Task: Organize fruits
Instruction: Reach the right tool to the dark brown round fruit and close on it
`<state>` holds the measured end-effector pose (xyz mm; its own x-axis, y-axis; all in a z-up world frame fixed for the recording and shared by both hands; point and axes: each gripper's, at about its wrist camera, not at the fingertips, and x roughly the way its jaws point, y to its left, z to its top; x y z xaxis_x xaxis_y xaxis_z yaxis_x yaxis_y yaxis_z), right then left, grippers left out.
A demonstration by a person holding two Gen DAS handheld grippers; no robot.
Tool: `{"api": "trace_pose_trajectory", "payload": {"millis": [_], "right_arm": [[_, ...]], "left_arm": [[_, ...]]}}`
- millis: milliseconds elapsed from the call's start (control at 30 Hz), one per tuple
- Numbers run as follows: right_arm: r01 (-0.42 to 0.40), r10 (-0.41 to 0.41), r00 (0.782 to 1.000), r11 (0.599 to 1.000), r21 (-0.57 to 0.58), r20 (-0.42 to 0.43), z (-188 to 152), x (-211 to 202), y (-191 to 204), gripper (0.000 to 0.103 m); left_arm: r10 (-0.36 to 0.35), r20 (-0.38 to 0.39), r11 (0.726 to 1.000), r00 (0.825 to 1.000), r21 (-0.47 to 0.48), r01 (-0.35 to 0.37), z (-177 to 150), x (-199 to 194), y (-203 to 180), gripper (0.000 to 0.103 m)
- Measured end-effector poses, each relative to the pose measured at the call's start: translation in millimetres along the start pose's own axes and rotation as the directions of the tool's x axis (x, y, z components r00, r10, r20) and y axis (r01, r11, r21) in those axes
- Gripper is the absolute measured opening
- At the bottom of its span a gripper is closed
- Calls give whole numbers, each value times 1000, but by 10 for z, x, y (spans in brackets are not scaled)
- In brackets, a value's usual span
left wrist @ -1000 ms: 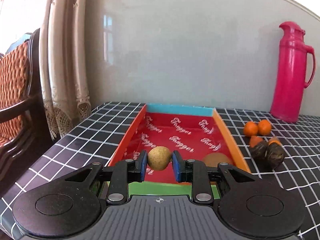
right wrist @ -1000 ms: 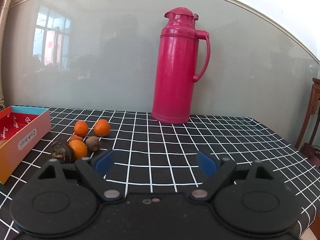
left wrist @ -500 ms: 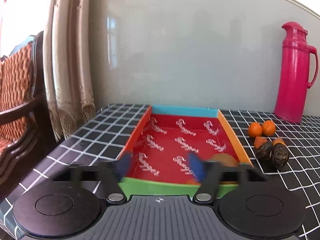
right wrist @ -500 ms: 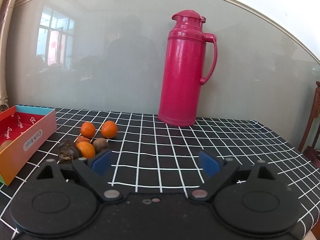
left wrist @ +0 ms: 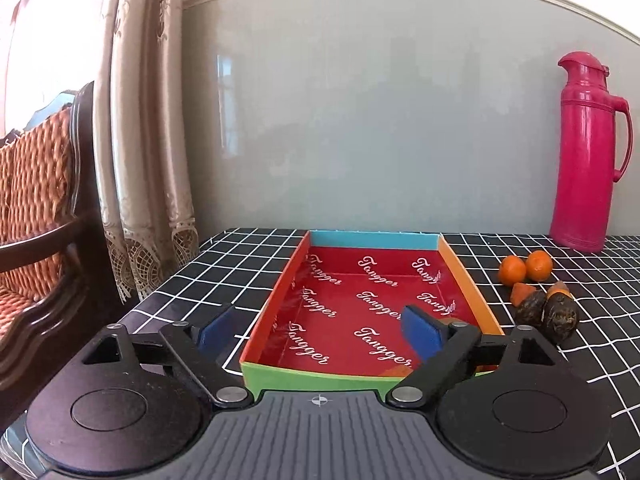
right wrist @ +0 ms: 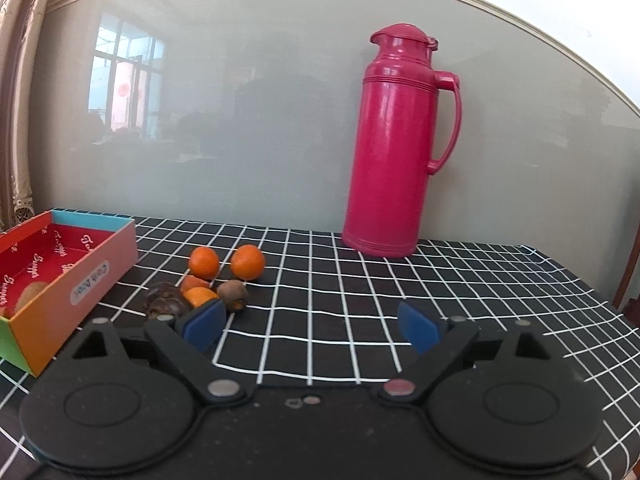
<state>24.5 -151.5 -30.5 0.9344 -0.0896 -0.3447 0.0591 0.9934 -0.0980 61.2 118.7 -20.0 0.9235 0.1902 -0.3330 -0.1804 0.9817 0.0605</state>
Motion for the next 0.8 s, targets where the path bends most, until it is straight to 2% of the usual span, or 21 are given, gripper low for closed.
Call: {"api": "trace_pose_trajectory", "payload": {"millis": [367, 733, 800], "right_arm": [[-73, 73, 997, 994, -85, -5, 13, 104, 523, 93], [-108, 101, 991, 991, -80, -88, -7, 401, 904, 91], [-102, 94, 990, 992, -74, -106, -17, 458, 942, 87]], "left_arm": [[46, -13, 999, 999, -12, -46, -45, -5, 293, 88], [73, -30, 996, 997, -53, -74, -95, -2, 592, 88], [72, -31, 996, 997, -56, -74, -95, 0, 612, 88]]}}
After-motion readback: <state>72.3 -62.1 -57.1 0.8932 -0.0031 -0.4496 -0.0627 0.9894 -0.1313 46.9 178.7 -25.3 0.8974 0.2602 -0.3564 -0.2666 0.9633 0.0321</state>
